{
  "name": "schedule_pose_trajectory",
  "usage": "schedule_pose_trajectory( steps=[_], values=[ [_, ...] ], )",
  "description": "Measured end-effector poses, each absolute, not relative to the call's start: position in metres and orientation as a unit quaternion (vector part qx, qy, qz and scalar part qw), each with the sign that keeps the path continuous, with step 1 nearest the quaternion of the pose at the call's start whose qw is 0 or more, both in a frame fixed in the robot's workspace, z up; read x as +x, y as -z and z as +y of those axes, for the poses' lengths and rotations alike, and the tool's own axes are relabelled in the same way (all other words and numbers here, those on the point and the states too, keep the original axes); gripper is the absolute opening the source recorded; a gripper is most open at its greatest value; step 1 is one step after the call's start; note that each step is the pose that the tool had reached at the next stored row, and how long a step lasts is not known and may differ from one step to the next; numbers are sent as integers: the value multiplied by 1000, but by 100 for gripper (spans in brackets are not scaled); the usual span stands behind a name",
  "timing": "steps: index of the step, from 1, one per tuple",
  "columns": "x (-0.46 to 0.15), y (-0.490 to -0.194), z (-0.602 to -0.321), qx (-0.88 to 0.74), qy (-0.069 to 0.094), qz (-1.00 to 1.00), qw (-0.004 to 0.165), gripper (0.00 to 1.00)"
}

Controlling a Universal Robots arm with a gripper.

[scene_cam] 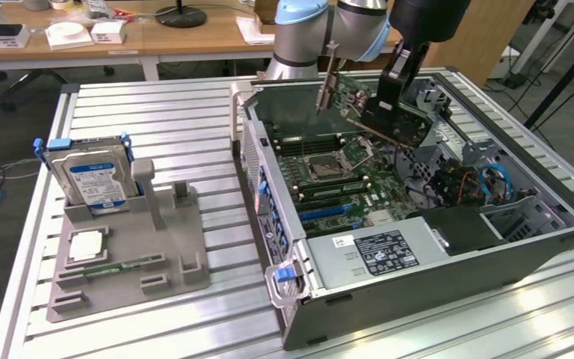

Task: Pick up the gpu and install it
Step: 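Insert the gpu into the slot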

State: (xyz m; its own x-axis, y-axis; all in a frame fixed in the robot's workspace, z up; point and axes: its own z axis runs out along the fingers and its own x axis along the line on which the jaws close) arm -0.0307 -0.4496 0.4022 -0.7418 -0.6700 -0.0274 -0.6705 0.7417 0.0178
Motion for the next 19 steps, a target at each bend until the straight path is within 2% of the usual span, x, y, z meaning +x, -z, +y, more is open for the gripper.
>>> schedule_pose_trajectory(
  steps=[19],
  values=[
    [-31, -402, -450, -424, -14, 906, 9, 27]
  ],
)
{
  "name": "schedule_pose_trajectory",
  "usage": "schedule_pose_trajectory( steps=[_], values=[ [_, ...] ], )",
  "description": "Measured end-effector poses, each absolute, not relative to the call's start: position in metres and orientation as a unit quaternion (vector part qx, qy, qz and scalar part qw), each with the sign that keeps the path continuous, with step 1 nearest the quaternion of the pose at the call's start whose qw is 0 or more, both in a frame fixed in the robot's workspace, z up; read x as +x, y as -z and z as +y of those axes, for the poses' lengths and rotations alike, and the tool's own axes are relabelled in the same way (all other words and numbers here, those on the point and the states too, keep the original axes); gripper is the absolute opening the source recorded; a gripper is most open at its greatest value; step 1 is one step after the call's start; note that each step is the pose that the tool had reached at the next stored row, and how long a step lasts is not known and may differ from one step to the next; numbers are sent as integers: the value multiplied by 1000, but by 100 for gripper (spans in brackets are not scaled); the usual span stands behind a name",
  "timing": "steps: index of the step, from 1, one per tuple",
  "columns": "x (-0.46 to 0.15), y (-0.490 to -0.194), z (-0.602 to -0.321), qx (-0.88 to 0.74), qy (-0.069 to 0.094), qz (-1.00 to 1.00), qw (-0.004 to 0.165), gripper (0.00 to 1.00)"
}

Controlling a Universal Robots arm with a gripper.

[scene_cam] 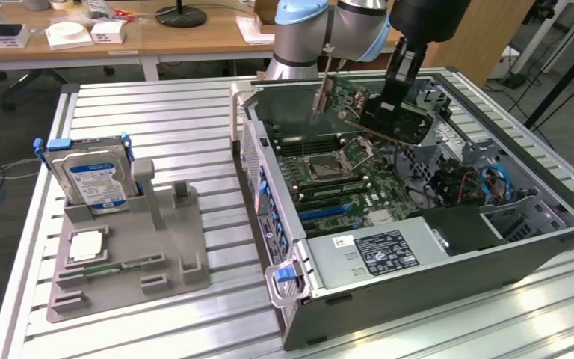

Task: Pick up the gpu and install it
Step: 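Insert the gpu into the slot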

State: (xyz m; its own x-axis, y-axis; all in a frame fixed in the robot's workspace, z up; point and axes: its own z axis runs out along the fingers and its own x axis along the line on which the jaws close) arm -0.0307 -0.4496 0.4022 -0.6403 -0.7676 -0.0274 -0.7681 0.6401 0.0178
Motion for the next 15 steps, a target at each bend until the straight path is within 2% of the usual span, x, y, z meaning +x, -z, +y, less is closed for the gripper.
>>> schedule_pose_trajectory(
  steps=[15],
  values=[
    [-31, -402, -450, -477, -14, 879, 8, 27]
  ],
)
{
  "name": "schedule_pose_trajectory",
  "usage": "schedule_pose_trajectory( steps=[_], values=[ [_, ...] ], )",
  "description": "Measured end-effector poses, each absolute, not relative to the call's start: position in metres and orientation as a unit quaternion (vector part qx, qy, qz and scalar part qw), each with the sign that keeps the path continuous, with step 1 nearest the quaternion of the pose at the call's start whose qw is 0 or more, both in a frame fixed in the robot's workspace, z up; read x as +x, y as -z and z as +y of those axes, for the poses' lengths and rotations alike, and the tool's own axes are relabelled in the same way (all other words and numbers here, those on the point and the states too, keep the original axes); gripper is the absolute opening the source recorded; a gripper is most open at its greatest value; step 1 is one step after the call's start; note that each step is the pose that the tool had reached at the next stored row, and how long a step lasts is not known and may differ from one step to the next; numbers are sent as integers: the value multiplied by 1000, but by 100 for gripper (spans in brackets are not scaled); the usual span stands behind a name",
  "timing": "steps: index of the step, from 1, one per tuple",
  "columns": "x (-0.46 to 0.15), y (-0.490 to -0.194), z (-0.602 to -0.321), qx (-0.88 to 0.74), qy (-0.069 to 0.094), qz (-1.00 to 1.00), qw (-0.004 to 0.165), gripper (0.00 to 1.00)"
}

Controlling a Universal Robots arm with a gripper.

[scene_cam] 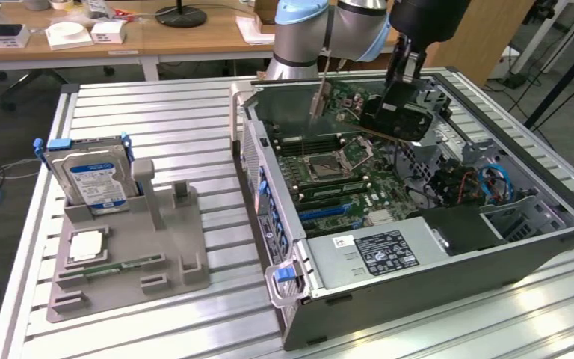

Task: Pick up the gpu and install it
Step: 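Insert the gpu into the slot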

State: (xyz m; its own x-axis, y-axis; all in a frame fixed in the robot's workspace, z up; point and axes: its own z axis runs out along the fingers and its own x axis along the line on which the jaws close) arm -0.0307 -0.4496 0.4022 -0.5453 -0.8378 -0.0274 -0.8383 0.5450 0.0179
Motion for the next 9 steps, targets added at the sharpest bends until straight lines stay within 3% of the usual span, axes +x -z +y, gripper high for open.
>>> schedule_pose_trajectory(
  steps=[9],
  values=[
    [-31, -402, -450, -506, -15, 862, 7, 27]
  ],
)
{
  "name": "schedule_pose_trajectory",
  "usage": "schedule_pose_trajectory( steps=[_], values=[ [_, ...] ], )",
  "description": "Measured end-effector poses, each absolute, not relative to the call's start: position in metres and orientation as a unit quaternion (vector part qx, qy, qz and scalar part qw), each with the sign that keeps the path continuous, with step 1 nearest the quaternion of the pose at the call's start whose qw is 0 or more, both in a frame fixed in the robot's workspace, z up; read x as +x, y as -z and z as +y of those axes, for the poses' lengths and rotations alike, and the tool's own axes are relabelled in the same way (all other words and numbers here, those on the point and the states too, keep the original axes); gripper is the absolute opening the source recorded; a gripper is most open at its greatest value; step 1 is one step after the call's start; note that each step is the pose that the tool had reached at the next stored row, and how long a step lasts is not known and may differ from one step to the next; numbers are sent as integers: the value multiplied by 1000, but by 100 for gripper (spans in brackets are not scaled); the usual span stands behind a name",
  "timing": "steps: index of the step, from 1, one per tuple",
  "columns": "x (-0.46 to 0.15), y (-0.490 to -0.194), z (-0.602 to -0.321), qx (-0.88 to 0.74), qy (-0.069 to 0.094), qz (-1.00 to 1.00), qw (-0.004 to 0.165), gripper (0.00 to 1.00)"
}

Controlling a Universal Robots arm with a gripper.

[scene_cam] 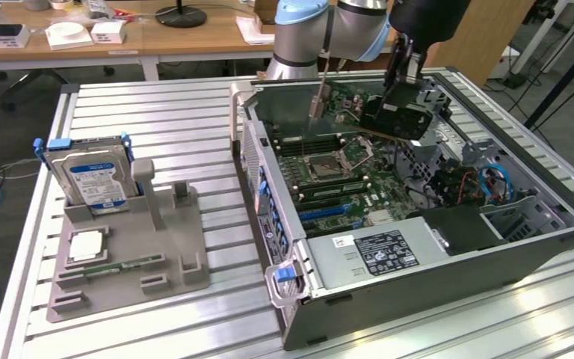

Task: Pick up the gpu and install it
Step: 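Insert the gpu into the slot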

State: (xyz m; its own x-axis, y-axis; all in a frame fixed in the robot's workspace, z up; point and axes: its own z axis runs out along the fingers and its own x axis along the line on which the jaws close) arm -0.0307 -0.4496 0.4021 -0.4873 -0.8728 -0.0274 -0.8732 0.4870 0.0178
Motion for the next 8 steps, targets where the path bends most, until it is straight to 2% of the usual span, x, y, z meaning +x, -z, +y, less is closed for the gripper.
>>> schedule_pose_trajectory(
  steps=[8],
  values=[
    [-31, -402, -450, -532, -15, 847, 7, 27]
  ],
)
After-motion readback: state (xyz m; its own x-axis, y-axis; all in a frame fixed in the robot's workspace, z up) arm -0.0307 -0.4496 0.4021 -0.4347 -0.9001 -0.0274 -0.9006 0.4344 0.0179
